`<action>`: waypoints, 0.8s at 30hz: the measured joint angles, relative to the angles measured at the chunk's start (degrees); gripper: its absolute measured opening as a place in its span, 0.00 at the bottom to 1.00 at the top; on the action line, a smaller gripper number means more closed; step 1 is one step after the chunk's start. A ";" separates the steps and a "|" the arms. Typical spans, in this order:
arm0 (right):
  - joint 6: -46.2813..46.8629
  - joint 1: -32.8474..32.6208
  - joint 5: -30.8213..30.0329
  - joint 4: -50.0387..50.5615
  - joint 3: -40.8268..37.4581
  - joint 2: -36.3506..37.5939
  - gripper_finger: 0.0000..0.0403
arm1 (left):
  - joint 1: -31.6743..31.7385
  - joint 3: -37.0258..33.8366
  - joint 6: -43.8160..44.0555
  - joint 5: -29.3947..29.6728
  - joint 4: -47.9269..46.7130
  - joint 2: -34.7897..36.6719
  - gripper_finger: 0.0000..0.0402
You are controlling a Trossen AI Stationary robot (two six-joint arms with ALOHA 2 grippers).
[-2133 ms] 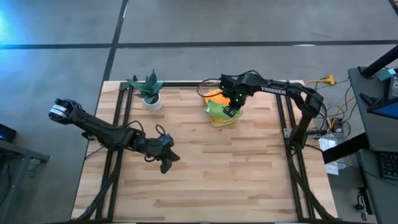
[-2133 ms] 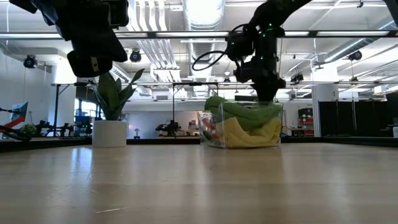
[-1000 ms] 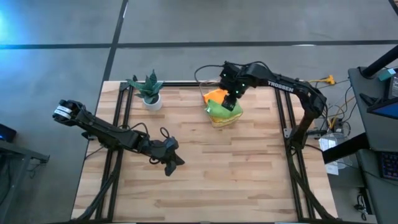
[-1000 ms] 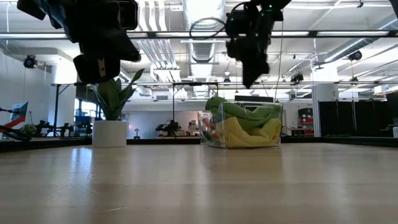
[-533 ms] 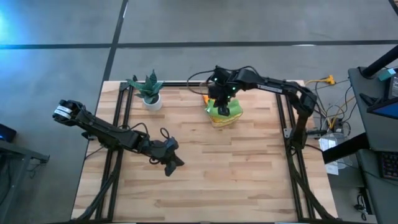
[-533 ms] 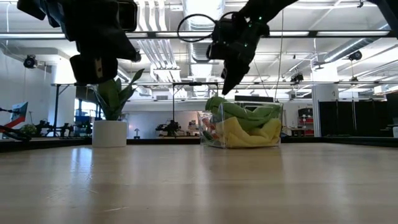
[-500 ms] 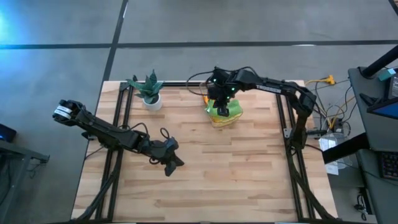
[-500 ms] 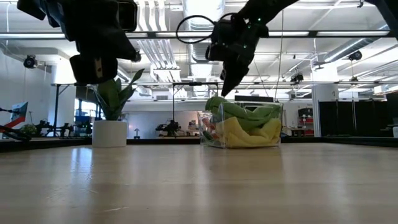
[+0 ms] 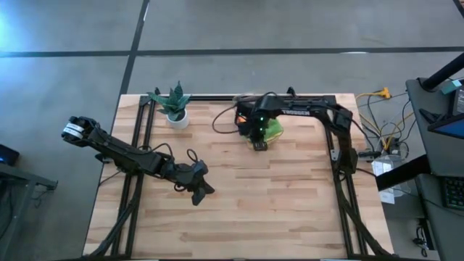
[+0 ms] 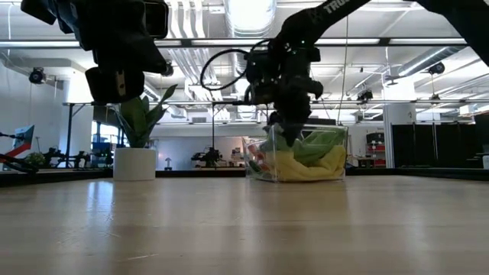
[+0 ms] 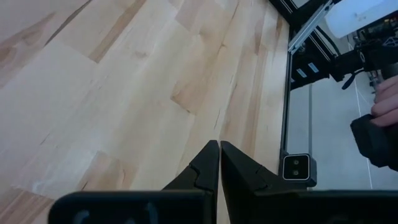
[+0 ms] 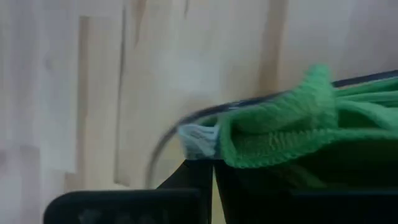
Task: Fold microfiber towels
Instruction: Put the folded green towel into the transparent bin
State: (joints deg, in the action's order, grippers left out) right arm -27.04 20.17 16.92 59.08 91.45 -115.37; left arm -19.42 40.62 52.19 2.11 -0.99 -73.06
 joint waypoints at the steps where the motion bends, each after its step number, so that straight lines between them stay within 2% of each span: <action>1: 0.86 -0.11 0.00 0.50 0.07 -0.07 0.02 | 0.00 0.00 0.00 0.00 0.01 0.00 0.00; 9: 3.04 0.58 -0.83 0.49 1.06 7.18 0.02 | 0.01 0.00 -0.02 0.01 -0.02 0.00 0.00; 12: 2.96 1.59 -4.73 0.65 1.10 8.89 0.02 | 0.02 0.00 -0.03 0.02 -0.05 0.00 0.00; 20: 5.17 3.52 -9.34 -2.15 1.03 6.66 0.02 | 0.02 -0.04 -0.24 0.02 -0.14 0.00 0.00; 24: 6.53 3.00 -9.01 -5.16 1.24 4.66 0.02 | 0.02 -0.04 -0.25 0.03 -0.35 0.00 0.00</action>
State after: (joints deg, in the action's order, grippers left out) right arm -20.51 23.17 7.90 53.91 92.69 -110.71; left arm -19.40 40.58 51.93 2.14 -1.33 -73.06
